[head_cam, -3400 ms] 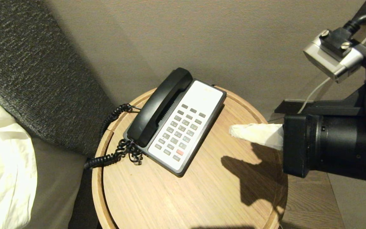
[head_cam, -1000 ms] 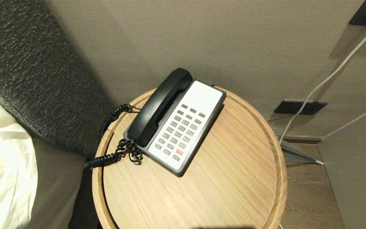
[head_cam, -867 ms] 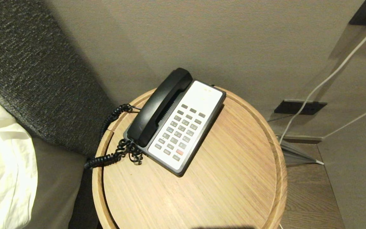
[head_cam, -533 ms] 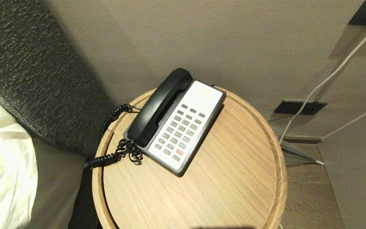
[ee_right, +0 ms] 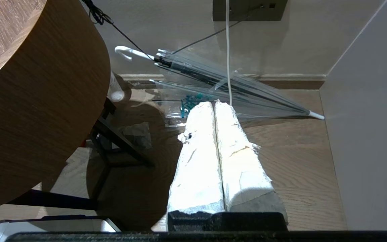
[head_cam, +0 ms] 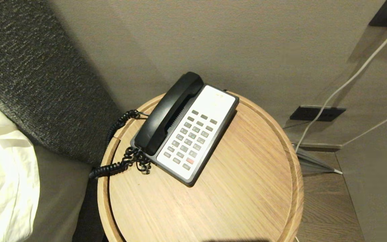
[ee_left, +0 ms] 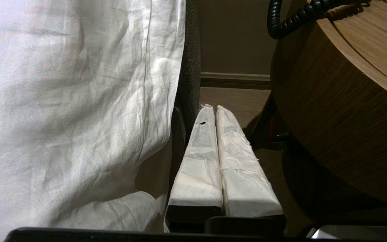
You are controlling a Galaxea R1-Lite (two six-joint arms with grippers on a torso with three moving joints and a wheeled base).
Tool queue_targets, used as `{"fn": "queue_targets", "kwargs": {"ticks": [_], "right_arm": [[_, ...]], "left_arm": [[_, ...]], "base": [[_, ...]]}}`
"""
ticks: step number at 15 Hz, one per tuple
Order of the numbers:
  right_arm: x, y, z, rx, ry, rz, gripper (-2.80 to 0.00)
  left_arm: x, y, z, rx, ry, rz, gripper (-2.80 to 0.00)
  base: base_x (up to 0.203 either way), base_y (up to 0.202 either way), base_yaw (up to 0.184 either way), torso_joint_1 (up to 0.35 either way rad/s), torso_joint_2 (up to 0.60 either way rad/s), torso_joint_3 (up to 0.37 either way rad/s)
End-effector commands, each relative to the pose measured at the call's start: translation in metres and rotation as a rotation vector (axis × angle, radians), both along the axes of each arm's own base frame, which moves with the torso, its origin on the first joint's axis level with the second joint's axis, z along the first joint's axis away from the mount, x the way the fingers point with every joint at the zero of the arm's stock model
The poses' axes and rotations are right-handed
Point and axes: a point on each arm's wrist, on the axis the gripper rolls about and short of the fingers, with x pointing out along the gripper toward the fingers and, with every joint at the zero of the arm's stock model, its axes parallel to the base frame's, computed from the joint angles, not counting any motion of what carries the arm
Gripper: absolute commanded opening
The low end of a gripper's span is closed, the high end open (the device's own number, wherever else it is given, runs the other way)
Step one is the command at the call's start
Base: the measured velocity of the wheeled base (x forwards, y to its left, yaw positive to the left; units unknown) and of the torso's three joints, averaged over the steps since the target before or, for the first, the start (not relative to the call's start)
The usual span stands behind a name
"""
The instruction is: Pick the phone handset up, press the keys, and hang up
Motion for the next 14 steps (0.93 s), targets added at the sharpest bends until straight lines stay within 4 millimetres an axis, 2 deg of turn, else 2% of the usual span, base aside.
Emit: {"fn": "queue_targets", "kwargs": {"ticks": [1, 14], "right_arm": [[0.002, 0.0, -0.0058, 0.001, 0.025, 0.0, -2.8], [0.002, 0.0, -0.0058, 0.001, 0.025, 0.0, -2.8]], "left_arm": [[0.0031, 0.0001, -0.0107, -0.026, 0.036, 0.001, -2.8], [0.0031, 0.0002, -0.0107, -0.043, 0.036, 0.005, -2.8]], "base": [[0.0, 0.0, 0.0, 0.0, 0.0, 0.0], [0.0, 0.0, 0.0, 0.003, 0.0, 0.183]]}}
